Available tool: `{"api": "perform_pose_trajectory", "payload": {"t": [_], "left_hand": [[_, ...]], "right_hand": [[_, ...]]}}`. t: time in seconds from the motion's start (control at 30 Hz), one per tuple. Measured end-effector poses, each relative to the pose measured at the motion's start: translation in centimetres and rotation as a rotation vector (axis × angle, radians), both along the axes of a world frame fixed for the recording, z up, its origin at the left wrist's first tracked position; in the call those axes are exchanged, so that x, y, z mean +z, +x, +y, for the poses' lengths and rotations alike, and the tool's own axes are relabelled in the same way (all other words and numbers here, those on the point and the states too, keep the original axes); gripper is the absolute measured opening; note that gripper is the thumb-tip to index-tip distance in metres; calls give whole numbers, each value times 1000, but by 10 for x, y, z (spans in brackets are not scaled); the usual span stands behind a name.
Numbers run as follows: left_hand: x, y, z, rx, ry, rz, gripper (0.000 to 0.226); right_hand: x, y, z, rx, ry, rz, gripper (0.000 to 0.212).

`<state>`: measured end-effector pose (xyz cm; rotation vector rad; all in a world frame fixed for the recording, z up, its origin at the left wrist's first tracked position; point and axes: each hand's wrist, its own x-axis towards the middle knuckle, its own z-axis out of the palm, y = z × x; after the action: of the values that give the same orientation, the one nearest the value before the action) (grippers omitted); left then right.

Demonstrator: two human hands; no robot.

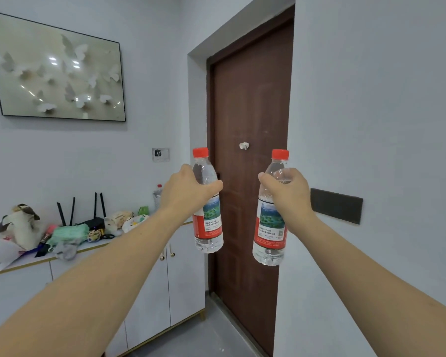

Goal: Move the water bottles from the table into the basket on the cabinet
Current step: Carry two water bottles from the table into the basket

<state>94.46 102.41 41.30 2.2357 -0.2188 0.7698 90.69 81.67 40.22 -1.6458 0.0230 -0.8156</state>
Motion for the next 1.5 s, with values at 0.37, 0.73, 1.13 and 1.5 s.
{"api": "perform_pose_trajectory", "payload": {"t": [0.37,0.73,1.13,1.5], "left_hand": [[-6,194,-2,12,38,4,70],[5,372,31,67,28,-29,50],[-2,570,142,103,35,-40,47],[4,728,239,76,-89,-19,56]], "right_hand": [[-4,203,2,56,-1,-30,26],[6,397,28,142,31,-36,39],[-4,602,131,151,70,-4,42],[1,769,221,216,187,-32,36]]}}
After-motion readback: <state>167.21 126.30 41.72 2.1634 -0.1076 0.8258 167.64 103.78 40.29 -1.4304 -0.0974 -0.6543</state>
